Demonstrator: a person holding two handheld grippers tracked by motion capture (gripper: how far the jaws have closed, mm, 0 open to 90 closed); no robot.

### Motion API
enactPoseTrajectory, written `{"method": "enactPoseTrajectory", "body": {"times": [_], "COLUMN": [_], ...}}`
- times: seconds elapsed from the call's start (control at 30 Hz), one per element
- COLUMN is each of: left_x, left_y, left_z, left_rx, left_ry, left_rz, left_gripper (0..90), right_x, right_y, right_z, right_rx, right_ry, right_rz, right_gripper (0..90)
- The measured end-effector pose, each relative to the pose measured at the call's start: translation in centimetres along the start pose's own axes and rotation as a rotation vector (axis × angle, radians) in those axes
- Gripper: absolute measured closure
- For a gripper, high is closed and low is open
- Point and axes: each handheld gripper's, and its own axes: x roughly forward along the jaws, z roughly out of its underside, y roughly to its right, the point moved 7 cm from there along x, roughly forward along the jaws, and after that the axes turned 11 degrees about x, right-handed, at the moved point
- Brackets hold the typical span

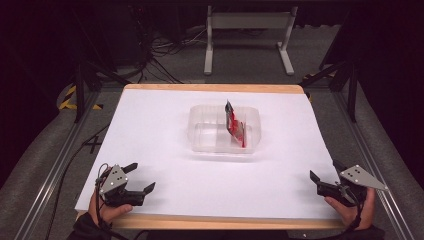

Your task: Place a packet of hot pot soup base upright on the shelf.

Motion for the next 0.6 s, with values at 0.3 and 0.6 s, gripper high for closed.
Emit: {"method": "enactPoseTrajectory", "body": {"times": [0.3,0.6], "left_x": [0.14,0.13], "left_y": [0.06,0.05], "left_z": [0.03,0.02], "left_rx": [0.000,-0.002], "left_ry": [-0.002,-0.001], "left_rz": [0.004,0.005], "left_gripper": [10.3,10.3], "right_x": [0.06,0.12], "right_y": [-0.09,-0.65], "right_z": [-0.06,-0.12], "right_rx": [-0.006,-0.020], "right_ry": [0.002,-0.002], "right_rz": [0.001,-0.015], "right_gripper": [12.8,13.7]}}
